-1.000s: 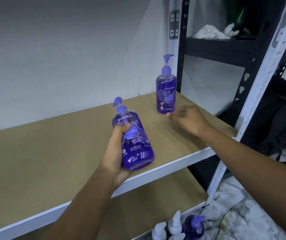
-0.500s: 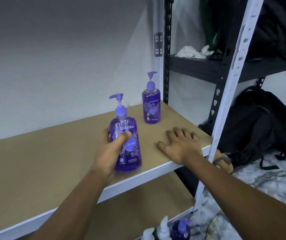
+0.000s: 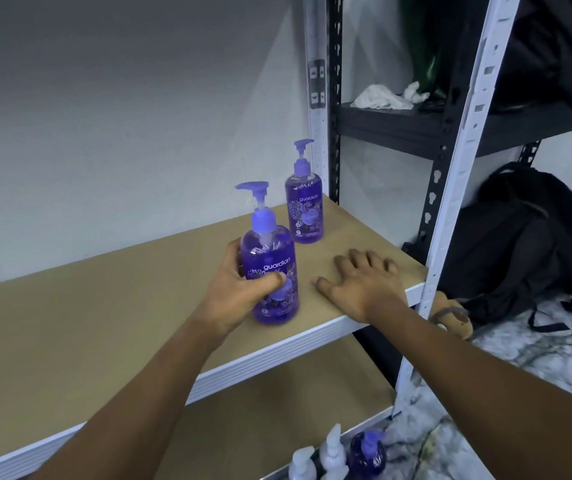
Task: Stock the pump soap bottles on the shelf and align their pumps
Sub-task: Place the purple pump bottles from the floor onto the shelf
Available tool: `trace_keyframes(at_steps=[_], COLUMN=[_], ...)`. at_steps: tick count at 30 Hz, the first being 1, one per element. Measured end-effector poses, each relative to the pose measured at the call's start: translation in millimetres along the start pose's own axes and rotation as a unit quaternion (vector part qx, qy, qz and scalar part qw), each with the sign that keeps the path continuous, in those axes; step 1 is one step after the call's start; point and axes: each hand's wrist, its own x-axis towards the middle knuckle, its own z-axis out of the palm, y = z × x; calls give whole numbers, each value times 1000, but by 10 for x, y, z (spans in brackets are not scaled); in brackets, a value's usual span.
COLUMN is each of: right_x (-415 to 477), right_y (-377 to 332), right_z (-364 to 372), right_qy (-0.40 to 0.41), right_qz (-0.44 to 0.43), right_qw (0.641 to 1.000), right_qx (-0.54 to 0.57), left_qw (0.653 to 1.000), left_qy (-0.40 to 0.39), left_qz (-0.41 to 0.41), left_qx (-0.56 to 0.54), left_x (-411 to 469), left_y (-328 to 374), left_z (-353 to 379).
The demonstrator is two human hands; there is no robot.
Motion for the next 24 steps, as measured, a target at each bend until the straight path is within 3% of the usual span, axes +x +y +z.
trace_keyframes(at_steps=[5, 24], right_x=[-2, 48], right_y=[-7, 26], right_z=[-8, 84], right_qy=[4, 35], right_qz=[5, -3], right_qw=[1000, 999], right_qx=[2, 10], left_qw=[987, 953], left_qy=[-8, 126], left_qz=[-11, -24], left_qx=[160, 275], left_x=[-114, 945], left_y=[-130, -346], left_z=[-57, 133])
